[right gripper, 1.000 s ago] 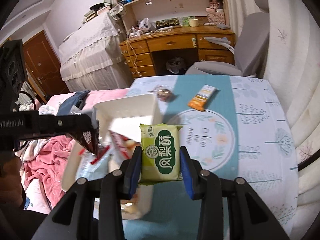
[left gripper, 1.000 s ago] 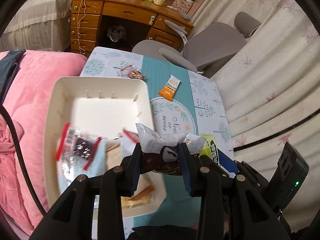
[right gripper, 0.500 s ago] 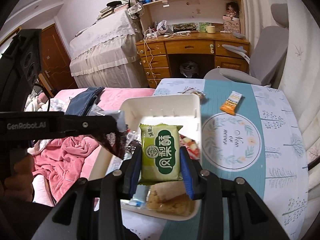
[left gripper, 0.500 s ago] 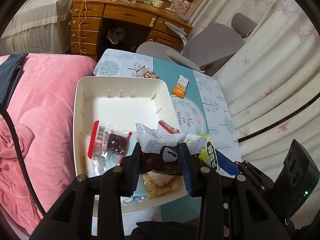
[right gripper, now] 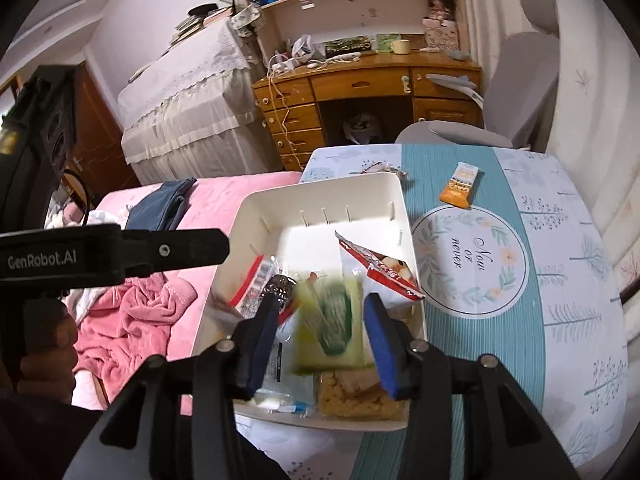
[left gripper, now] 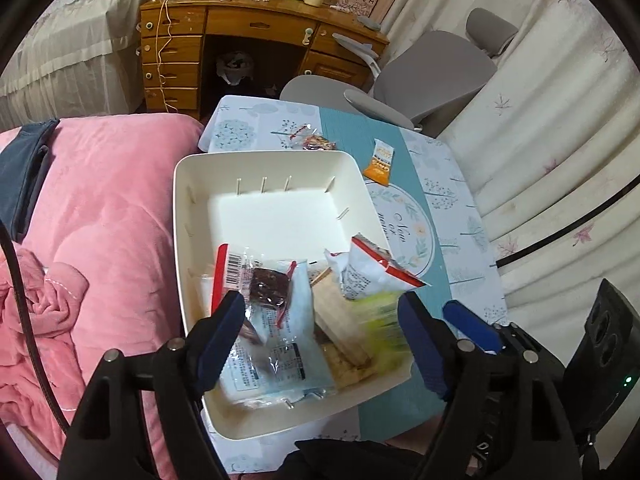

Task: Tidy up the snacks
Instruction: 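Open both tools to drop the packs into the white tray, then move right tool to the orange oat bar while left tool reaches the clear nut bag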

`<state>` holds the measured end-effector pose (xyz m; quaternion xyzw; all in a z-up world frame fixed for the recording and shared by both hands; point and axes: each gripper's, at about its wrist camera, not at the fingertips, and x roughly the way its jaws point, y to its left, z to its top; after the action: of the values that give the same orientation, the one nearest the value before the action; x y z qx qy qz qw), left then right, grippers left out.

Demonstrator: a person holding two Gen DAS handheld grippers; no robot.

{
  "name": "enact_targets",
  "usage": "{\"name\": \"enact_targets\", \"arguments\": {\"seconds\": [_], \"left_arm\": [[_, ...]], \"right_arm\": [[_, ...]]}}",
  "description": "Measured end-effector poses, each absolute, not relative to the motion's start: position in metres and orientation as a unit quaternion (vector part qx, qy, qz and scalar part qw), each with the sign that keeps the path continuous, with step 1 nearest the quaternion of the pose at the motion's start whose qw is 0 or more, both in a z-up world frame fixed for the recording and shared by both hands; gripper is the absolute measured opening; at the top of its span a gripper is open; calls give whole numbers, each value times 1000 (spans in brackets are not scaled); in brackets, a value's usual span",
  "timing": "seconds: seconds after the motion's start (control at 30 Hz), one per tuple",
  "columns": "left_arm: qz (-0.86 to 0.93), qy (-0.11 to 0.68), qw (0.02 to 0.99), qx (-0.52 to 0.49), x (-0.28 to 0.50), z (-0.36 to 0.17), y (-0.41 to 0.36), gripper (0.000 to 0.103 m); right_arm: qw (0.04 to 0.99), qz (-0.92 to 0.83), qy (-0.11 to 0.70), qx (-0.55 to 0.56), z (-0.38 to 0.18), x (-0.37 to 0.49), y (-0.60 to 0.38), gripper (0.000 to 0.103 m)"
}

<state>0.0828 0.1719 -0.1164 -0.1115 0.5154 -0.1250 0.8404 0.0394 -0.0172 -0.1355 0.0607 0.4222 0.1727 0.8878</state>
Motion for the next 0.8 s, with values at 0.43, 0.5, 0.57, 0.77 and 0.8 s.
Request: {"name": "enact_targets", "arguments": {"seconds": [0.43, 0.5, 0.57, 0.77, 0.8], "left_arm": [[-119, 538, 828, -108, 87, -119, 169, 81], [-116, 541, 826, -107, 89, -116, 166, 81], [-109, 543, 826, -108, 93, -113, 163, 81], [-84, 540, 831, -103, 113, -96, 155, 81], [-80, 540, 832, -102, 118, -93, 153, 81]], "right_arm": [[877, 143, 455, 65, -133, 41, -38, 62], [878, 126, 456, 71, -130, 43, -48, 62], [877, 112, 460, 86, -126, 48, -61, 65], [862, 84, 479, 142, -118, 74, -103, 69], [860, 80, 482, 147, -118, 78, -109, 69]]}}
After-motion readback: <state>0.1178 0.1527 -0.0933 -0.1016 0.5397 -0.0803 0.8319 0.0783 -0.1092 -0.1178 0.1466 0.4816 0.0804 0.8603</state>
